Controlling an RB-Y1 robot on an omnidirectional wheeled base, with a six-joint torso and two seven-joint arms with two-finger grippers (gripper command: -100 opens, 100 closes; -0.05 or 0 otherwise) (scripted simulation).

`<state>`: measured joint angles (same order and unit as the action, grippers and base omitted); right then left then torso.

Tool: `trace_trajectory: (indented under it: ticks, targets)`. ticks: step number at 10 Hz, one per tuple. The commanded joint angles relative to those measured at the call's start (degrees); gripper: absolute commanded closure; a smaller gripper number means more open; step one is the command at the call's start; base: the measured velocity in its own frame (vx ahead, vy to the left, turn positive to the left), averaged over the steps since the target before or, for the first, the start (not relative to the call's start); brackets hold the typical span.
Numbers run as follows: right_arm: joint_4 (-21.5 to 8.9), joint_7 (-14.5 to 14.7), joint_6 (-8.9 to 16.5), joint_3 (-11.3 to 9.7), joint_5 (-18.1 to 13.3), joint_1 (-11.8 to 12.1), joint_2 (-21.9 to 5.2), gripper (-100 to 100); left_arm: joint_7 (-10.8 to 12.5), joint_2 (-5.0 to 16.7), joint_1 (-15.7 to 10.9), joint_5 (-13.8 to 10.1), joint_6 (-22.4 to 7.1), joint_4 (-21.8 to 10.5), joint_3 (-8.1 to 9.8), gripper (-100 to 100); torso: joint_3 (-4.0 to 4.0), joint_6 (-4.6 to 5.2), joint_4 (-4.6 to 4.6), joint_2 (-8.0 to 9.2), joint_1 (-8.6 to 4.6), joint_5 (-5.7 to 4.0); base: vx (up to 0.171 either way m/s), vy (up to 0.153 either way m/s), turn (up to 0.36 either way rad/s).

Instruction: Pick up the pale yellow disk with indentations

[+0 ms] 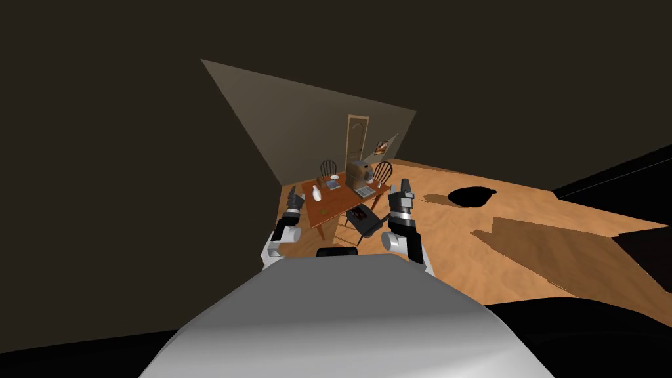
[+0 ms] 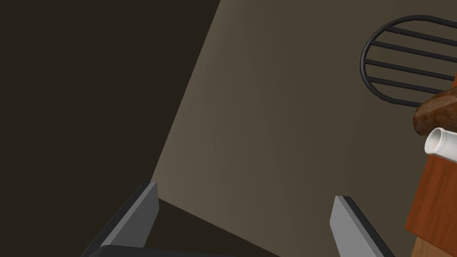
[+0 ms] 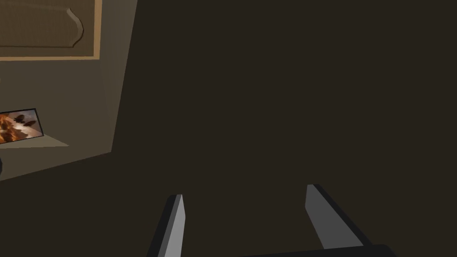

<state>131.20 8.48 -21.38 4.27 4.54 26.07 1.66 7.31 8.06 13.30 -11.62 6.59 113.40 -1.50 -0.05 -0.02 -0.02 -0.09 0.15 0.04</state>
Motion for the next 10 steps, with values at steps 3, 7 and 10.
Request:
trace_trajectory:
  ticks: [3,7,10]
  targets:
    - [0.00,0.00,0.00,-0.01,0.00,-0.01,0.00,0,1.16,0.34,-3.60,-1.28,-5.02,-5.15,0.45,-100,-0.03,0.06,-0.01,-0.04,0.00,0.00,0.013,0.044,-0.279]
    - [0.00,0.00,0.00,-0.01,0.00,-0.01,0.00,0,2.71,0.77,-8.97,-2.98,-11.60,-11.44,1.49,-100,0.00,0.04,0.00,0.00,-0.08,-0.02,0.002,0.036,-0.282]
    - [0.00,0.00,0.00,0.00,0.00,0.00,0.00,0,3.21,0.98,-10.79,-3.50,-15.96,-15.57,1.95,-100,-0.02,0.01,-0.01,-0.03,-0.02,0.00,0.007,0.042,-0.173]
